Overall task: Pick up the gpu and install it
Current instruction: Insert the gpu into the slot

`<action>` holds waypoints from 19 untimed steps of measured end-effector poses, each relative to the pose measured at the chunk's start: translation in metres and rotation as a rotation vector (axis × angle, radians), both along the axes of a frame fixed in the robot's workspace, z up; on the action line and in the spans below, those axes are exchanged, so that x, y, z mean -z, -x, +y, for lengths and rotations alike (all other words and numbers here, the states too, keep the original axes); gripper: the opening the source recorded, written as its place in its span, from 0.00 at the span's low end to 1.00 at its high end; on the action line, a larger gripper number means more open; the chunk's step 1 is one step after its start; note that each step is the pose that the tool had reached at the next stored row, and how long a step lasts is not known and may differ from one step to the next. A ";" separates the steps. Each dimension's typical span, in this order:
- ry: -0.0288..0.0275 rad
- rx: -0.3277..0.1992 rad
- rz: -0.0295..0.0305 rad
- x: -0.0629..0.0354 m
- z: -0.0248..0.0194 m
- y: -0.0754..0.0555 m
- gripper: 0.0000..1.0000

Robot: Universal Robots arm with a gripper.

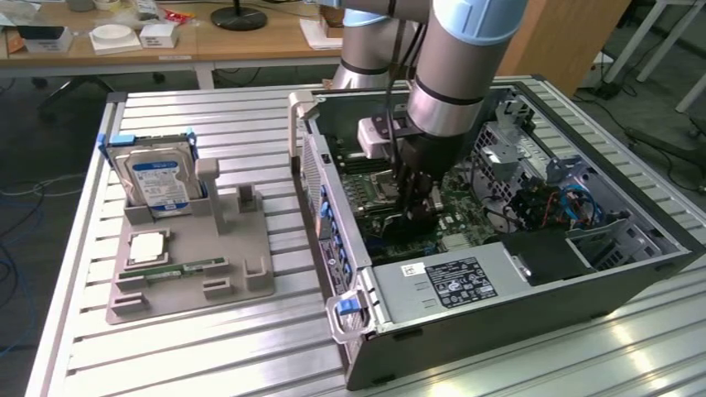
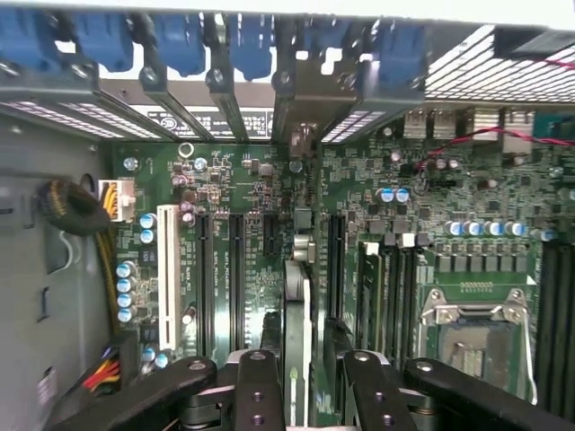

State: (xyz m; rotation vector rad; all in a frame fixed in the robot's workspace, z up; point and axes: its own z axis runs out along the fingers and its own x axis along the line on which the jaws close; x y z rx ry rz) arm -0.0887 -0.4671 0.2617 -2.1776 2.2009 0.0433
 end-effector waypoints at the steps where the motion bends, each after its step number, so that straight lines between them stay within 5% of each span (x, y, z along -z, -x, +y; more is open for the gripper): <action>1: 0.0000 0.000 -0.0005 -0.0032 0.0000 0.000 0.33; 5: -0.0001 0.000 -0.0022 -0.0144 0.0003 0.000 0.33; 10: -0.0002 0.000 -0.0024 -0.0154 0.0004 0.000 0.32; 14: -0.0001 0.000 -0.0024 -0.0155 0.0004 0.000 0.13; 19: -0.0001 -0.001 -0.0024 -0.0147 0.0005 0.008 0.10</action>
